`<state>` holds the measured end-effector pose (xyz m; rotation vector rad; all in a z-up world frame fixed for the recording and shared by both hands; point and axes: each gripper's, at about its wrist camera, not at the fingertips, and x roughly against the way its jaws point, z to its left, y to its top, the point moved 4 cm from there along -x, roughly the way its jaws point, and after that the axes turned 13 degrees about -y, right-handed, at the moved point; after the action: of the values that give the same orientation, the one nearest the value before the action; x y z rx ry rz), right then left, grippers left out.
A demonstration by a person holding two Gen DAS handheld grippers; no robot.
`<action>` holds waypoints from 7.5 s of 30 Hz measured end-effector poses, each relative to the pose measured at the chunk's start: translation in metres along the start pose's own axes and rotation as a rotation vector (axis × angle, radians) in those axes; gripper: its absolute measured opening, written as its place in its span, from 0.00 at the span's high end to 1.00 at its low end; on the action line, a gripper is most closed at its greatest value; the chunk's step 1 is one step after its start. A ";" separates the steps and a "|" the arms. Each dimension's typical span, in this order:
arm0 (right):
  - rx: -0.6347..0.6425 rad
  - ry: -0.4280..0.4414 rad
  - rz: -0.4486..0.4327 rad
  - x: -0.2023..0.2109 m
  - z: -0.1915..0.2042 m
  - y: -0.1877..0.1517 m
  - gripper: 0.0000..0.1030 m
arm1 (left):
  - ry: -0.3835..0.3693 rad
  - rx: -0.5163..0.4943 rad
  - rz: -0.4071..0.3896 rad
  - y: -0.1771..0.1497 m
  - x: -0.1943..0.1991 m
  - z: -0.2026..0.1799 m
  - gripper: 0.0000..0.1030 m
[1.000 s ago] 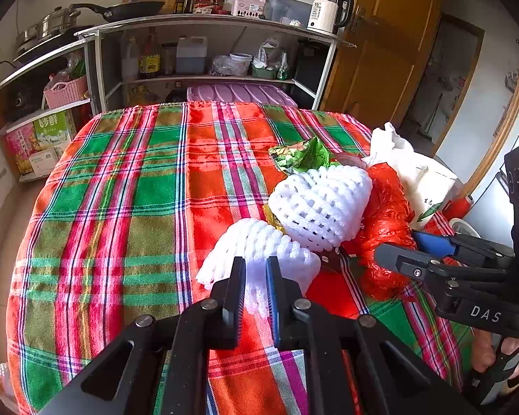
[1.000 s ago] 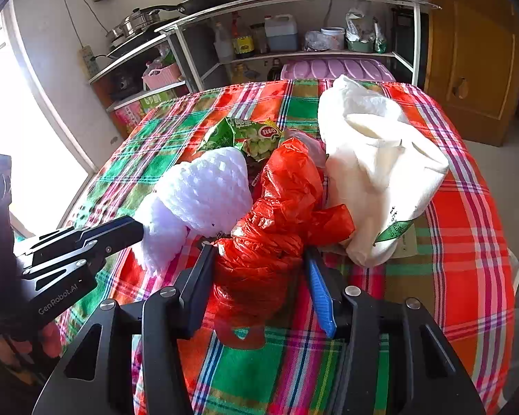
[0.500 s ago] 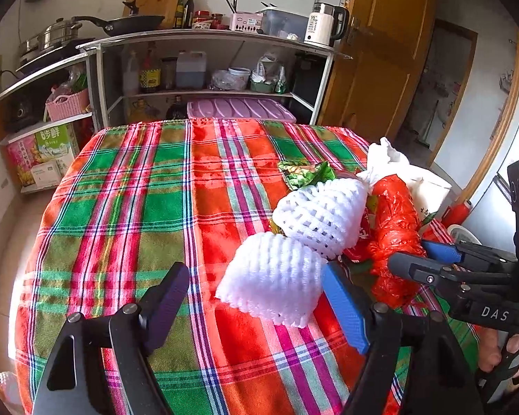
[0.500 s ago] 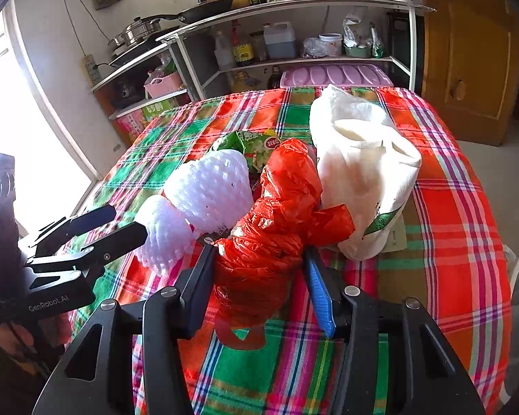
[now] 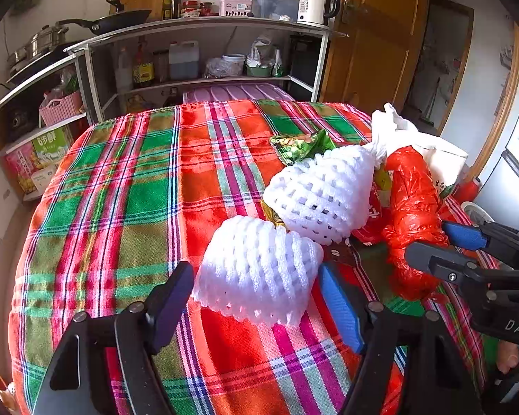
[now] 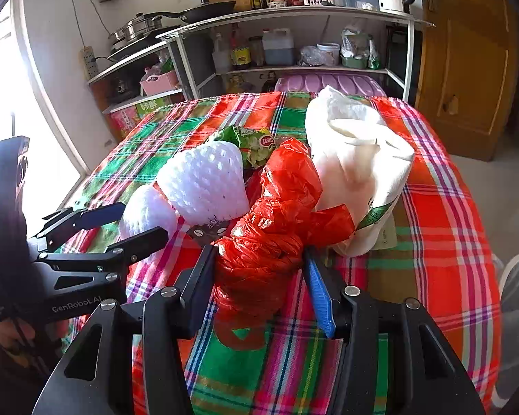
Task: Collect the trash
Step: 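Grasp the white foam nets with the left tool while the right tool grasps the red bag, then carry the foam nets and red bag with both tools over the trash bin, then open both tools to drop the foam nets and red bag into the bin, then move both tools back toward the remaining items on the table, then grasp a white foam net with the left tool while the right tool grasps the white tote bag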
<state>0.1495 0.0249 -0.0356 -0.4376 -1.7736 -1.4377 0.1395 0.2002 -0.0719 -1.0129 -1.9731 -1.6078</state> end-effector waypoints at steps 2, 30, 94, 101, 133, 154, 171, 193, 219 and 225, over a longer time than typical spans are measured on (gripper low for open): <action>0.030 -0.029 -0.016 0.001 0.003 0.000 0.50 | 0.012 -0.002 0.001 0.000 -0.001 0.000 0.42; 0.020 -0.048 -0.102 0.044 -0.010 -0.018 0.50 | -0.036 -0.042 -0.108 -0.004 0.050 -0.053 0.70; -0.357 -0.466 0.159 0.062 -0.366 -0.158 0.48 | -0.388 -0.349 0.202 -0.001 -0.178 -0.402 0.55; -0.360 -0.479 0.165 0.056 -0.366 -0.159 0.41 | -0.405 -0.346 0.209 -0.001 -0.179 -0.401 0.43; -0.293 -0.438 -0.101 0.114 -0.263 -0.091 0.39 | -0.275 -0.241 -0.028 0.022 -0.051 -0.311 0.40; -0.164 -0.197 -0.124 0.060 -0.127 -0.031 0.39 | -0.035 0.016 -0.141 0.004 0.020 -0.122 0.36; -0.083 -0.098 -0.159 0.008 -0.078 0.011 0.39 | 0.034 0.116 -0.157 0.020 0.017 -0.040 0.24; -0.052 -0.113 -0.065 -0.037 -0.063 0.021 0.53 | 0.034 0.097 -0.090 0.033 -0.026 -0.035 0.33; -0.070 -0.107 -0.120 -0.018 -0.061 0.017 0.79 | 0.013 0.063 -0.106 0.027 -0.018 -0.051 0.80; -0.081 -0.103 -0.143 -0.005 -0.061 0.011 0.79 | 0.005 0.036 -0.122 0.023 -0.008 -0.063 0.80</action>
<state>0.1821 -0.0276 -0.0293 -0.4411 -1.8646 -1.6167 0.1533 0.1397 -0.0455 -0.8893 -2.0886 -1.6294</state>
